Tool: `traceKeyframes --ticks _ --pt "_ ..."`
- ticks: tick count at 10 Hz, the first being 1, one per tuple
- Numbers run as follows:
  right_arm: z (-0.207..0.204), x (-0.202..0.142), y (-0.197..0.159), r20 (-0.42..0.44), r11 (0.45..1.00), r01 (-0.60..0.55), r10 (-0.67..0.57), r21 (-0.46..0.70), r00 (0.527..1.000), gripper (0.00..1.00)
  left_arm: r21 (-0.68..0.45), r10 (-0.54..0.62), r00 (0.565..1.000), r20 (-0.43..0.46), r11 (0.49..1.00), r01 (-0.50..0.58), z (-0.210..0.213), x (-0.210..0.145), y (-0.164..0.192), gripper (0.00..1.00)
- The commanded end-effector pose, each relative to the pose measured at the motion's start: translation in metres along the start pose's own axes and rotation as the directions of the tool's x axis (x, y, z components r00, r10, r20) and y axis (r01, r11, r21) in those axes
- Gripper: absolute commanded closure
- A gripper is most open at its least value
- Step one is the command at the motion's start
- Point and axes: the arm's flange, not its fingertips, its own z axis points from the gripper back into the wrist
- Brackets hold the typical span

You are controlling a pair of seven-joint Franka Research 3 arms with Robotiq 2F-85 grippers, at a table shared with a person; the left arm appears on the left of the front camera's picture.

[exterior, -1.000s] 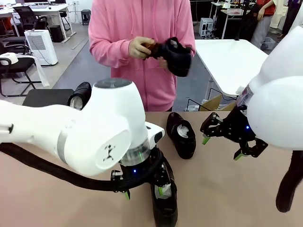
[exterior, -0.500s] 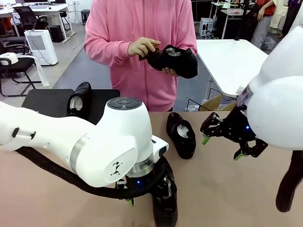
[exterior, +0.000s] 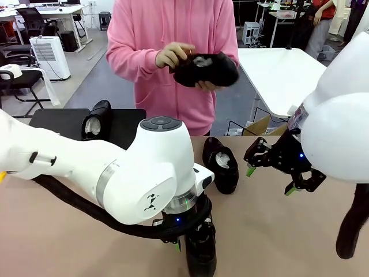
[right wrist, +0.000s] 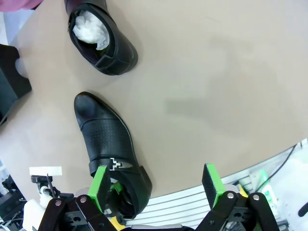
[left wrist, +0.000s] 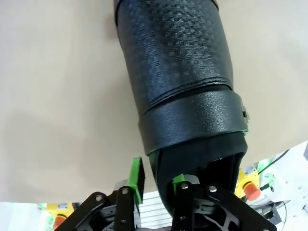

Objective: Organize the shoes by placing them on the stand.
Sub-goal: Place the Shoe from the middle of the table onto the Shoes Stand.

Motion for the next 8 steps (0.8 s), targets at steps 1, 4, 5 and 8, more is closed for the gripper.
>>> traceKeyframes --ticks 1,4,5,8 --pt "-0.002 0.003 0.000 -0.004 1.000 -0.016 0.016 0.025 1.000 0.00 0.004 -0.022 1.000 0.002 1.000 0.022 -0.003 0.006 -0.007 1.00" --pt "-0.002 0.003 0.000 -0.004 1.000 -0.016 0.016 0.025 1.000 0.00 -0.008 -0.061 0.998 0.007 0.998 0.061 0.008 0.010 -0.005 1.00" --pt "-0.002 0.003 0.000 -0.004 1.000 -0.016 0.016 0.025 1.000 0.00 -0.012 -0.046 0.999 0.000 0.999 0.046 0.019 0.012 -0.001 1.00" --pt "-0.002 0.003 0.000 -0.004 1.000 -0.016 0.016 0.025 1.000 0.00 -0.014 -0.067 0.972 0.226 0.997 0.072 0.103 0.039 0.035 1.00"
